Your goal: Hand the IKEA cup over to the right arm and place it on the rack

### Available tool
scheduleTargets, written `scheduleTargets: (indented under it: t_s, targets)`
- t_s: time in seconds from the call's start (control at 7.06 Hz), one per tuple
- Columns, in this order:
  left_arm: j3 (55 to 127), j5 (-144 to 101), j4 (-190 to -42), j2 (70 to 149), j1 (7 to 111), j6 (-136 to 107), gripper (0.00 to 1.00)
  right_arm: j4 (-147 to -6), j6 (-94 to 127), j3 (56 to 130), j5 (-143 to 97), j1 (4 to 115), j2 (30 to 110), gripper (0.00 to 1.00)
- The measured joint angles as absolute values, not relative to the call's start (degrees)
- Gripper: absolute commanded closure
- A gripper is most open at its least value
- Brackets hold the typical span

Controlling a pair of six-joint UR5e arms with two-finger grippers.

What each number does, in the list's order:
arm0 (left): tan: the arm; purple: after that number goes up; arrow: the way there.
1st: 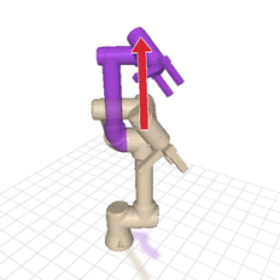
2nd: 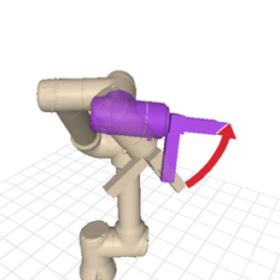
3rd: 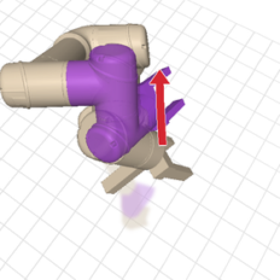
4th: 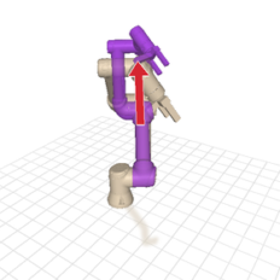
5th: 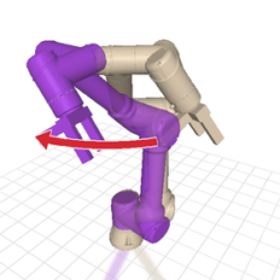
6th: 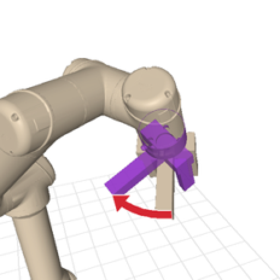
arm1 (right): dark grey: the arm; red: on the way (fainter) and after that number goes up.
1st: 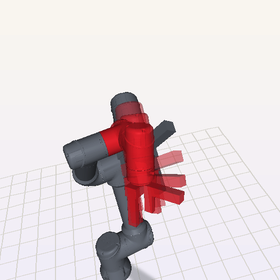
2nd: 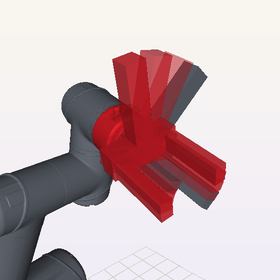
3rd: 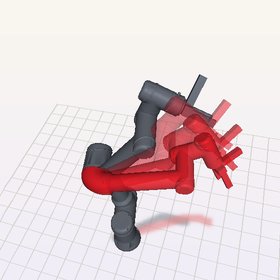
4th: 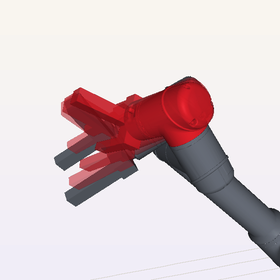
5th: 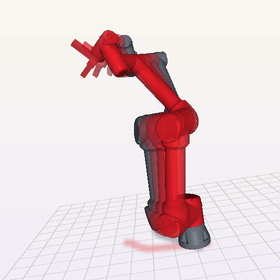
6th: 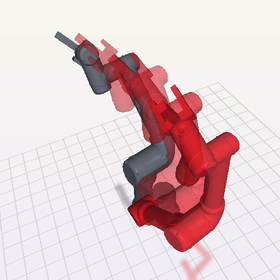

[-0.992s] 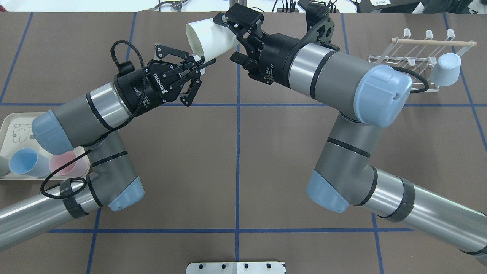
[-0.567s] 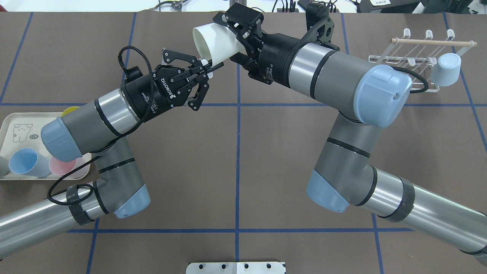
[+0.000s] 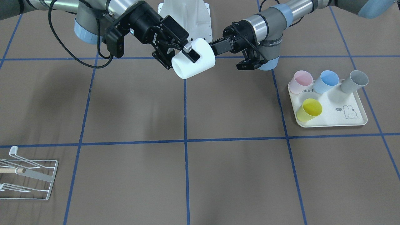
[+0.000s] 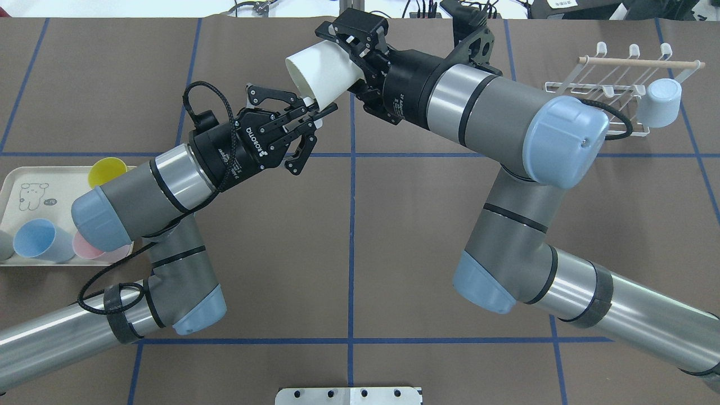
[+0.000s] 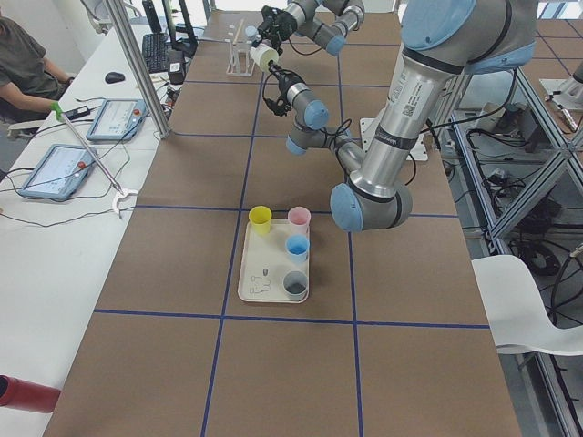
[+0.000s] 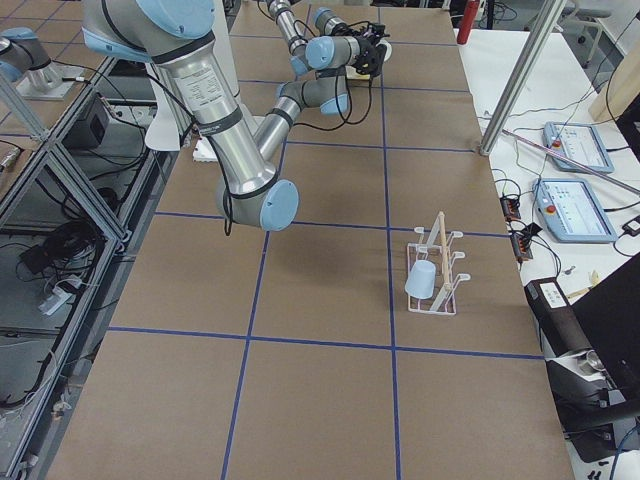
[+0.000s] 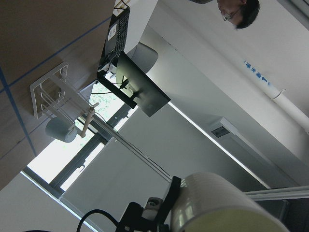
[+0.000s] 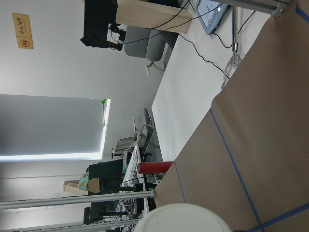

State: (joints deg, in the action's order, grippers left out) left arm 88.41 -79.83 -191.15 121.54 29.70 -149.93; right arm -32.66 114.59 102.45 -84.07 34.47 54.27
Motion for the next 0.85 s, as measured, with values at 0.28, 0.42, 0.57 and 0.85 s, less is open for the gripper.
scheduleTargets:
  t_s: [0.28, 0.42, 0.57, 0.85]
  targets:
    - [88.8, -79.7, -191.1, 121.7, 29.8, -148.5, 0.00, -32.6, 114.8, 102.0, -84.1, 35.2, 54.3, 1.00]
    - [89.2, -79.8, -191.0, 121.8, 29.8, -147.3, 0.00, -32.6, 114.8, 101.8, -84.1, 35.6, 54.3, 1.00]
    - [89.4, -79.8, -191.0, 121.7, 29.8, -146.8, 0.00, -32.6, 114.7, 101.4, -84.1, 35.9, 54.3, 1.00]
    - [89.6, -80.0, -191.1, 121.5, 29.8, -146.5, 0.00, -32.6, 114.6, 101.2, -84.1, 37.2, 54.3, 1.00]
